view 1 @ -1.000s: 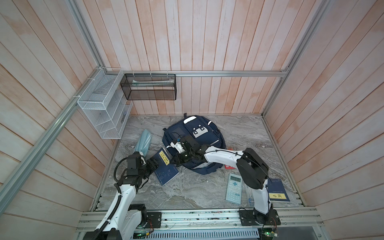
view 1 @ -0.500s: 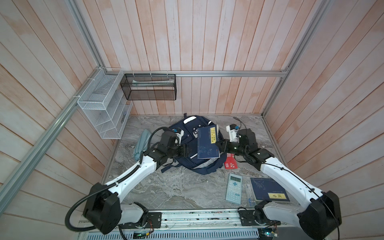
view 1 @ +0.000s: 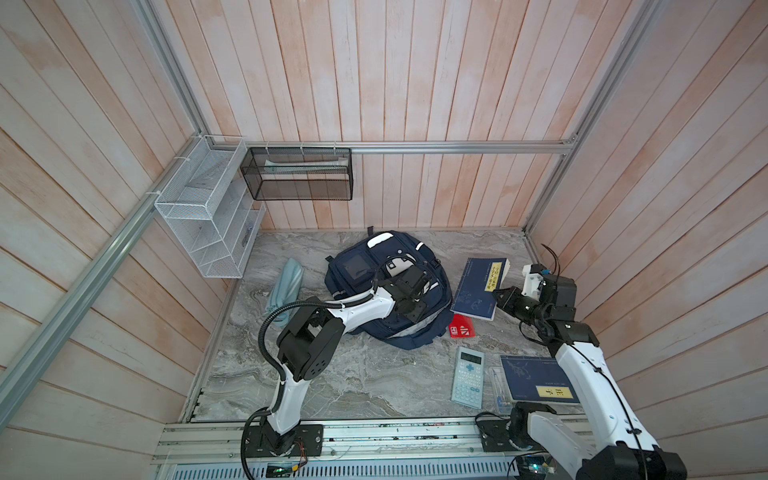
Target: Pack the student bag
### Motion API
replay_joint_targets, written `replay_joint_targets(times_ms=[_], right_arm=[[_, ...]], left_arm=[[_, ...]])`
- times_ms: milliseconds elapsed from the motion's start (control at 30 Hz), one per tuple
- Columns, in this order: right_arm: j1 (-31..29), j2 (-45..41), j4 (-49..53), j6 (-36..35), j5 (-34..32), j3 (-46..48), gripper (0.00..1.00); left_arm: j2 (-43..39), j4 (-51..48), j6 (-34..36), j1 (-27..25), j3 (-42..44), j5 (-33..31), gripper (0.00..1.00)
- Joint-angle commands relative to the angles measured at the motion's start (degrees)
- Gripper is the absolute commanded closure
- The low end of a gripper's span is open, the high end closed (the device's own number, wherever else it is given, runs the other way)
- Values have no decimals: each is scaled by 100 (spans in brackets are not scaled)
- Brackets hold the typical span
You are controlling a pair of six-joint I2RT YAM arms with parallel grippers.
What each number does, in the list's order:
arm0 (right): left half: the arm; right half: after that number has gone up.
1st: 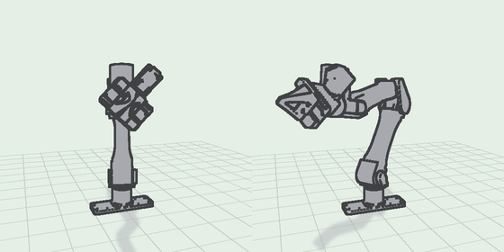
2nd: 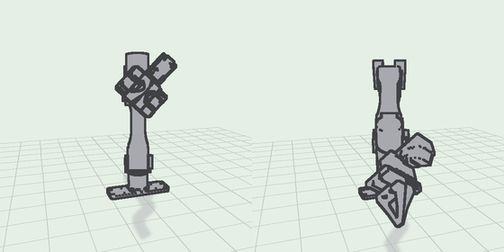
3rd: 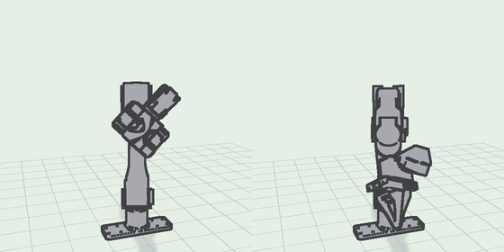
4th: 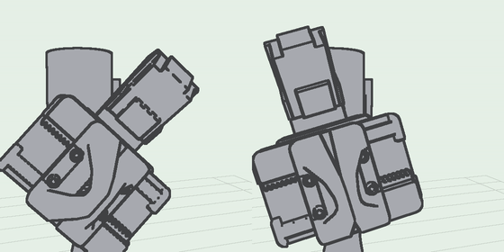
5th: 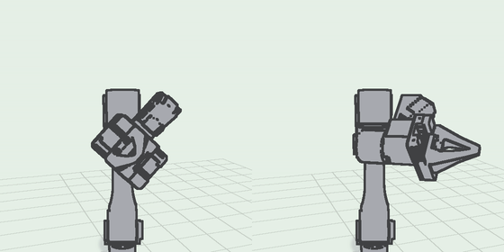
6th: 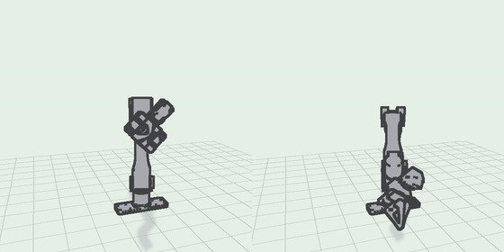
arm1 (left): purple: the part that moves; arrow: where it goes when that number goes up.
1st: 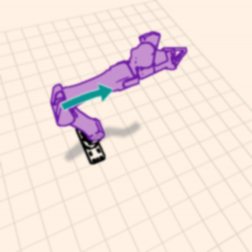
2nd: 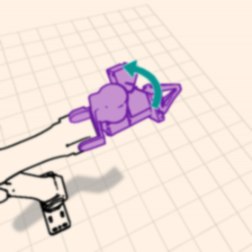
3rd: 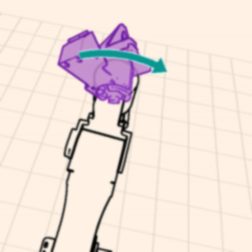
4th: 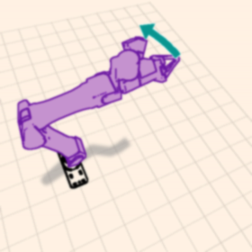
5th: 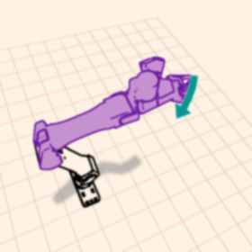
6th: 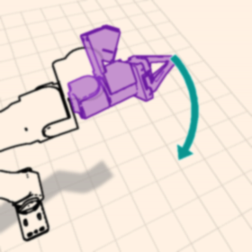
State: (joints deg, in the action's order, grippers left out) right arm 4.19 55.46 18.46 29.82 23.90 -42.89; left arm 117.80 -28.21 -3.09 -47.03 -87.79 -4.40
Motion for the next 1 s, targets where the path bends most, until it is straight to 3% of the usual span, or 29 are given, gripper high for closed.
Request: replay_joint_targets(times_ms=[0, 67, 167, 233, 300, 333, 367, 500, 700, 800, 900, 967], right_arm=[[31, -153, -100, -114, 291, 138, 100], [37, -210, -170, -74, 302, 252, 100], [36, -275, -188, -27, 337, 404, 100], [34, -334, -282, 85, 403, 550, 100], [41, -420, -381, 192, 472, 700, 100], [34, -477, -411, 236, 499, 774, 100], [30, -547, -421, 287, 518, 853, 100], [-44, -845, -688, 733, 795, 1366, 100], [-511, -1312, -1470, 1769, 651, 2051, 100], [-1104, -1075, -2158, 2235, 352, 2269, 100], [-1626, -488, -3441, 2816, 139, 2456, 100], [-1952, -60, -3728, 2876, -74, 2283, 100]], left_arm=[[270, -447, 243, -156, -293, -739, 29], [417, -410, 241, -167, -259, -1024, 25], [402, -164, 222, -184, -72, -810, 21], [393, -137, 273, -223, -100, -780, 27], [385, -220, 322, -226, -255, -773, 58], [362, -307, 368, -224, -383, -777, 90], [290, -347, 377, -212, -505, -750, 100], [-73, -641, 340, -69, -1096, -130, 100], [-614, -796, 176, 128, -1423, 42, 100], [-813, -883, 87, 171, -1472, 146, 100], [-1012, -858, -93, 311, -1524, 521, 100], [-1138, -759, -284, 480, -1530, 857, 100]])
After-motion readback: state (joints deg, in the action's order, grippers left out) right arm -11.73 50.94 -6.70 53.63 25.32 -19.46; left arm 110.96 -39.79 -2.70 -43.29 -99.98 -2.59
